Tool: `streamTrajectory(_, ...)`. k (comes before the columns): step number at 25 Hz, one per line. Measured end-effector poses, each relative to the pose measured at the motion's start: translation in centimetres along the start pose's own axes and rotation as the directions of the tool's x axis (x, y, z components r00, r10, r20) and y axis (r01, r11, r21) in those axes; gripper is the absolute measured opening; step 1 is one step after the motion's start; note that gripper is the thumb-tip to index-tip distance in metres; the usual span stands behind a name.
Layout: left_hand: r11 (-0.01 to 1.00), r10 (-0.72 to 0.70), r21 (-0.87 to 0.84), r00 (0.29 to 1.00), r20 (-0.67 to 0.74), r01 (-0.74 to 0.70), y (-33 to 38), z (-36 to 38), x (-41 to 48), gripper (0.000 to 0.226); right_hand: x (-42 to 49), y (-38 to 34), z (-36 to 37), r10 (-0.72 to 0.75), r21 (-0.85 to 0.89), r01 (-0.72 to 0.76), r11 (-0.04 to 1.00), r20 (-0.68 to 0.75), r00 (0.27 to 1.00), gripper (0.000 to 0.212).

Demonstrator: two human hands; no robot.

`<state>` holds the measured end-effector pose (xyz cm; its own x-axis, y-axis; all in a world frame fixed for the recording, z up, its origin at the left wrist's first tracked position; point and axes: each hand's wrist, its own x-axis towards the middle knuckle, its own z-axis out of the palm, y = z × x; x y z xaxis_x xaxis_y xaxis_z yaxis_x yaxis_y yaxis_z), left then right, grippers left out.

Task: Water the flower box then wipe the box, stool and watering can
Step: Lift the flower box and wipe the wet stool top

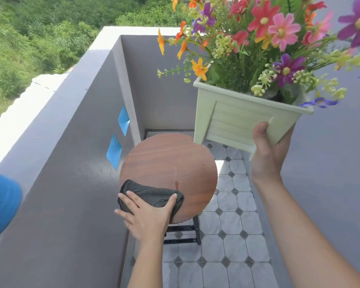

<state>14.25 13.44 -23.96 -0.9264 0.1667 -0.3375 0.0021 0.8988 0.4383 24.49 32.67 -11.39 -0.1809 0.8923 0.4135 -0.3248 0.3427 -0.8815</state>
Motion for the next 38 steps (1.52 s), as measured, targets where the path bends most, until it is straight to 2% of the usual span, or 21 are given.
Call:
streamTrajectory(4, 1.0, -0.015, 0.013, 1.0, 0.007, 0.015, 0.3, 0.7, -1.9, 0.132, 0.1, 0.2, -0.1, -0.008, -0.006, 0.008, 1.0, 0.003, 1.0, 0.064)
streamTrajectory(8, 0.975, 0.203, 0.1, 0.978, -0.045, -0.198, -0.2, 1.8, -2.5, 0.118, 0.1, 0.5, -0.3, -0.013, 0.002, 0.013, 1.0, 0.005, 1.0, 0.065)
streamTrajectory(11, 0.911, 0.346, 0.221, 0.937, 0.049, -0.348, -0.3, 2.9, -2.9, 0.117, 0.2, 0.9, -0.5, -0.008, -0.003, 0.008, 1.0, 0.016, 1.0, 0.062)
streamTrajectory(13, 0.841, 0.475, 0.265, 0.878, 0.051, -0.471, -0.9, 3.9, -3.7, 0.097, 0.2, 1.0, -0.6, -0.009, -0.008, 0.009, 1.0, 0.012, 1.0, 0.057)
streamTrajectory(14, 0.829, 0.49, 0.258, 0.867, 0.095, -0.497, -1.1, 4.1, -4.1, 0.103, 0.2, 1.1, -0.7, -0.01, -0.01, 0.01, 1.0, 0.008, 1.0, 0.056)
streamTrajectory(16, 0.86, 0.446, 0.175, 0.872, 0.202, -0.48, -1.6, 5.2, -4.7, 0.135, 0.4, 1.3, -0.9, -0.007, -0.009, 0.007, 1.0, 0.003, 1.0, 0.058)
streamTrajectory(17, 0.85, 0.453, 0.179, 0.86, 0.233, -0.496, -2.1, 5.4, -5.4, 0.137, 0.4, 1.3, -1.0, -0.008, -0.01, 0.008, 1.0, 0.003, 1.0, 0.06)
streamTrajectory(19, 0.819, 0.493, 0.15, 0.814, 0.307, -0.553, -0.8, 4.1, -6.7, 0.116, 0.6, 1.4, -1.2, -0.009, -0.014, 0.009, 1.0, 0.0, 1.0, 0.064)
streamTrajectory(20, 0.832, 0.51, 0.064, 0.806, 0.299, -0.551, 0.8, 3.0, -7.5, 0.098, 0.6, 1.4, -1.3, -0.008, -0.014, 0.008, 1.0, -0.003, 1.0, 0.066)
streamTrajectory(22, 0.877, 0.469, -0.256, 0.842, 0.268, -0.407, 3.2, 1.5, -7.8, 0.063, 0.6, 1.5, -1.5, -0.005, -0.012, 0.005, 1.0, -0.011, 1.0, 0.071)
streamTrajectory(24, 0.812, 0.431, -0.557, 0.825, 0.365, -0.178, 5.4, -0.4, -6.4, 0.042, 0.7, 1.4, -1.8, -0.002, -0.014, 0.001, 1.0, -0.019, 1.0, 0.07)
streamTrajectory(26, 0.75, 0.421, -0.66, 0.804, 0.419, -0.049, 7.0, -1.6, -2.4, 0.023, 0.9, 1.3, -2.2, -0.008, -0.027, 0.007, 1.0, -0.02, 1.0, 0.065)
streamTrajectory(27, 0.765, 0.42, -0.643, 0.785, 0.455, -0.036, 7.8, -2.1, -0.1, 0.019, 1.0, 1.3, -2.4, -0.012, -0.034, 0.011, 0.999, -0.02, 1.0, 0.064)
streamTrajectory(28, 0.822, 0.419, -0.559, 0.778, 0.467, -0.108, 8.2, -2.5, 2.1, 0.017, 1.0, 1.3, -2.6, -0.015, -0.033, 0.014, 0.999, -0.021, 1.0, 0.064)
streamTrajectory(29, 0.884, 0.43, -0.385, 0.781, 0.452, -0.264, 8.3, -2.4, 4.0, 0.017, 1.0, 1.2, -2.7, -0.018, -0.029, 0.017, 0.999, -0.029, 0.999, 0.064)
streamTrajectory(30, 0.894, 0.445, -0.167, 0.786, 0.429, -0.415, 8.2, -2.3, 5.1, 0.023, 1.0, 1.3, -2.9, -0.021, -0.026, 0.02, 0.999, -0.037, 0.999, 0.063)
streamTrajectory(31, 0.843, 0.483, 0.064, 0.803, 0.349, -0.535, 8.1, -1.9, 5.6, 0.04, 1.1, 1.4, -3.0, -0.026, -0.025, 0.025, 0.999, -0.044, 0.999, 0.061)
streamTrajectory(32, 0.8, 0.513, 0.194, 0.815, 0.269, -0.568, 7.9, -1.2, 5.2, 0.056, 1.2, 1.4, -3.1, -0.028, -0.026, 0.027, 0.999, -0.047, 0.998, 0.059)
streamTrajectory(33, 0.801, 0.522, 0.224, 0.831, 0.194, -0.555, 7.8, -0.4, 4.3, 0.065, 1.2, 1.5, -3.2, -0.029, -0.028, 0.028, 0.999, -0.05, 0.998, 0.057)
streamTrajectory(35, 0.805, 0.509, 0.248, 0.842, 0.182, -0.54, 7.1, 2.1, 2.0, 0.074, 1.2, 1.7, -3.3, -0.036, -0.029, 0.034, 0.999, -0.06, 0.998, 0.053)
streamTrajectory(38, 0.634, 0.611, 0.421, 0.754, 0.241, -0.649, 5.2, 4.6, 0.3, 0.067, 1.4, 2.1, -3.4, -0.029, -0.024, 0.027, 0.999, -0.056, 0.998, 0.062)
